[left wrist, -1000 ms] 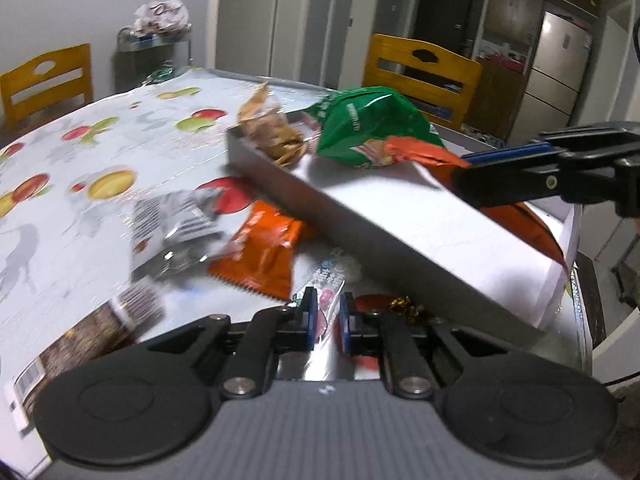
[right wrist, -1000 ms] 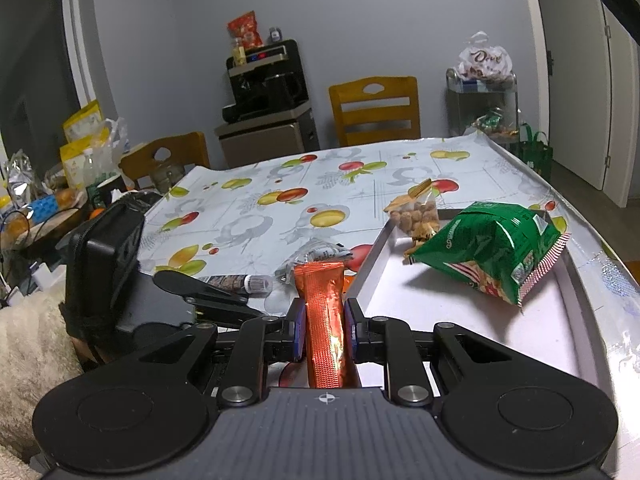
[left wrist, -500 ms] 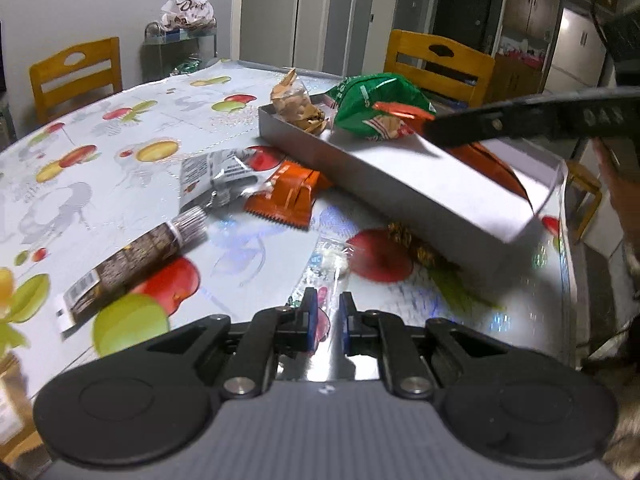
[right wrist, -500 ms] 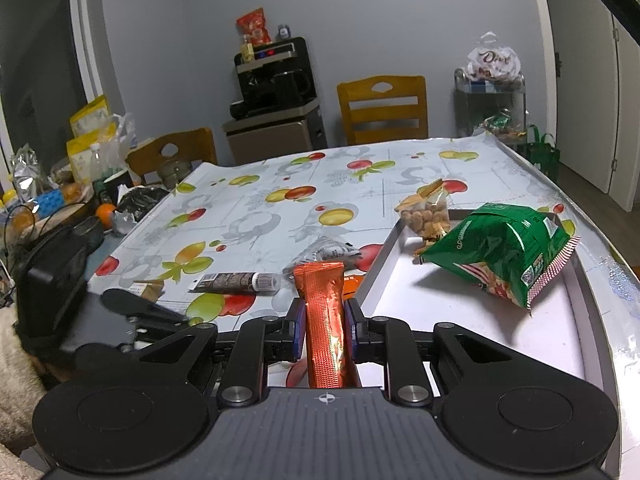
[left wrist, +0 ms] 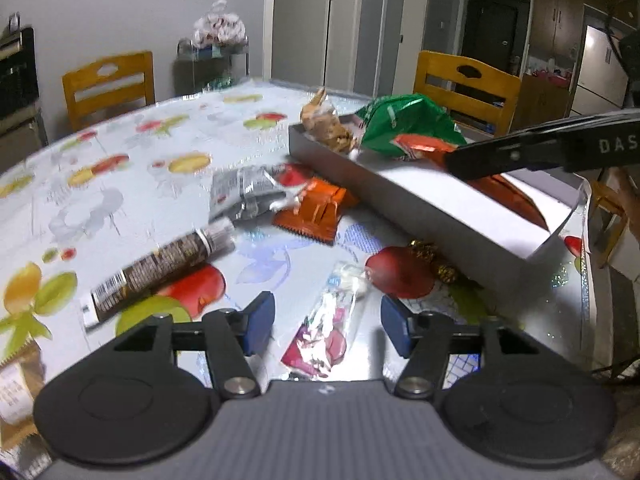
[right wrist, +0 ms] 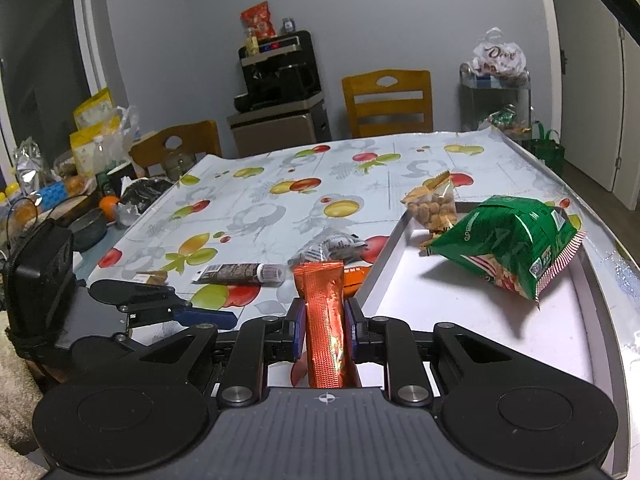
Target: Organize snacks
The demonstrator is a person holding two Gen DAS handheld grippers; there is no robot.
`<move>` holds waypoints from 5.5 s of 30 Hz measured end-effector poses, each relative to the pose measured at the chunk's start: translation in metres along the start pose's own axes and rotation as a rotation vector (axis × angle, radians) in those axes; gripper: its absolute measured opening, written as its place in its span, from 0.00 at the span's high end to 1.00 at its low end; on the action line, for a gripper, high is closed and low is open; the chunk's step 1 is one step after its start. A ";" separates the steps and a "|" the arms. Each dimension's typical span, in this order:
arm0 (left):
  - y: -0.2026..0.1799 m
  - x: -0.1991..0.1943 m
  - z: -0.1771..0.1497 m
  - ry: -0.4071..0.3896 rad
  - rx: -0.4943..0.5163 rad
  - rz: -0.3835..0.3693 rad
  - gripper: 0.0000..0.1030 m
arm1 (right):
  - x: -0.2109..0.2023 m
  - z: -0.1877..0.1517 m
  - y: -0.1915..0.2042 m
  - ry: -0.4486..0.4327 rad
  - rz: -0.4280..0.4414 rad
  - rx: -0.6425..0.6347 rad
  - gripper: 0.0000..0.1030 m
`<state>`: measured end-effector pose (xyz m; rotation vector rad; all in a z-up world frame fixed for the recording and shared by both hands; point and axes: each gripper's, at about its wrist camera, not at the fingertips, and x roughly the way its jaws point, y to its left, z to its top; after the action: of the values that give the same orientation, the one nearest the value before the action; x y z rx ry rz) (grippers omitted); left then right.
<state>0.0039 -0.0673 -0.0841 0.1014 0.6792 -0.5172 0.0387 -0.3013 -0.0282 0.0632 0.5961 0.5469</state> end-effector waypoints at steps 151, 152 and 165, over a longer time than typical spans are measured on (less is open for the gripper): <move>-0.039 -0.025 0.084 -0.223 0.048 0.064 0.85 | -0.024 0.005 -0.059 -0.117 -0.063 0.071 0.78; -0.043 -0.024 0.089 -0.229 0.052 0.051 0.85 | -0.026 0.004 -0.062 -0.120 -0.072 0.077 0.78; -0.110 0.022 0.119 -0.188 0.148 -0.136 0.85 | -0.049 -0.009 -0.109 -0.149 -0.172 0.154 0.78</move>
<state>0.0325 -0.2021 0.0030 0.1443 0.4654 -0.6989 0.0512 -0.4203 -0.0337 0.1947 0.4919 0.3258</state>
